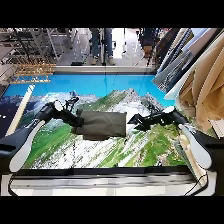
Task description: Fold the clothes and pants, and hang the long-sleeved shirts on hangers.
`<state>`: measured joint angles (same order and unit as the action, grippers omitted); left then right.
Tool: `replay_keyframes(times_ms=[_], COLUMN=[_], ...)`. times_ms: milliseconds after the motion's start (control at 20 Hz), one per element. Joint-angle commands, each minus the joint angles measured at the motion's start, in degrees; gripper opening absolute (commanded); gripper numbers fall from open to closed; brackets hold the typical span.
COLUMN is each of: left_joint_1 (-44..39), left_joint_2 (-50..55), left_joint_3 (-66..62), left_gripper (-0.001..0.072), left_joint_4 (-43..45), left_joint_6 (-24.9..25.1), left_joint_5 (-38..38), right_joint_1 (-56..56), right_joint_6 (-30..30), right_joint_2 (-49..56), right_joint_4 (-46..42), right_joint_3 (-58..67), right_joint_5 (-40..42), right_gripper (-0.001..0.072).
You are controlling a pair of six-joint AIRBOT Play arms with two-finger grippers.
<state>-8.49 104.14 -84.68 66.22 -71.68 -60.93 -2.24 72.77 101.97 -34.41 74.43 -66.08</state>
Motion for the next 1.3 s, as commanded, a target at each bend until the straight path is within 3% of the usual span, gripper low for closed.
replay_keyframes(times_ms=[0, 250, 300, 350, 400, 500, 700, 900, 1050, 1250], left_joint_1=[-0.09, -0.09, -0.09, -0.04, -0.02, -0.02, 0.37, 0.83, 1.44, 1.44], left_joint_2=[0.48, 0.44, 0.37, 0.11, -0.44, -2.86, -13.51, -27.12, -34.64, -39.58], left_joint_3=[-0.04, -0.04, -0.04, -0.11, -0.52, -2.86, -8.46, -8.57, -8.50, -8.50], left_gripper=[0.0007, 0.0007, 0.0007, 0.0007, 0.0007, 0.0007, 0.0008, 0.0008, 0.0008, 0.0008], left_joint_4=[0.83, 0.63, 0.61, 0.63, 0.63, 0.63, 0.61, 0.70, 0.63, 0.63], left_joint_6=[-0.31, -0.31, -0.31, -0.31, -0.28, -0.13, 0.15, 1.40, -0.63, -0.98], left_joint_5=[0.09, -0.59, -1.29, -2.25, -3.50, -8.17, -22.67, -36.41, -37.51, -37.40], right_joint_1=[1.57, 6.25, 7.50, 8.81, 9.81, 10.54, 5.35, -8.26, -22.99, -48.85], right_joint_6=[-3.21, 3.54, 2.95, 2.34, 1.38, 2.75, 9.49, 15.72, 19.61, 20.22], right_joint_2=[8.41, 18.56, 19.71, 19.76, 19.50, 17.57, 5.49, -9.68, -18.88, -26.56], right_joint_4=[5.64, 6.05, 6.80, 6.78, 6.73, 4.04, -3.04, -3.80, -3.69, -3.96], right_joint_3=[7.23, 20.13, 22.34, 24.06, 25.92, 29.53, 30.67, 30.67, 30.67, 30.67], right_joint_5=[-2.08, -11.39, -13.38, -13.68, -14.32, -14.88, -16.90, -21.05, -27.36, -38.47], right_gripper=[0.0705, 0.0696, 0.0626, 0.0418, 0.0258, 0.0025, 0.0024, 0.0023, 0.0023, 0.0023])
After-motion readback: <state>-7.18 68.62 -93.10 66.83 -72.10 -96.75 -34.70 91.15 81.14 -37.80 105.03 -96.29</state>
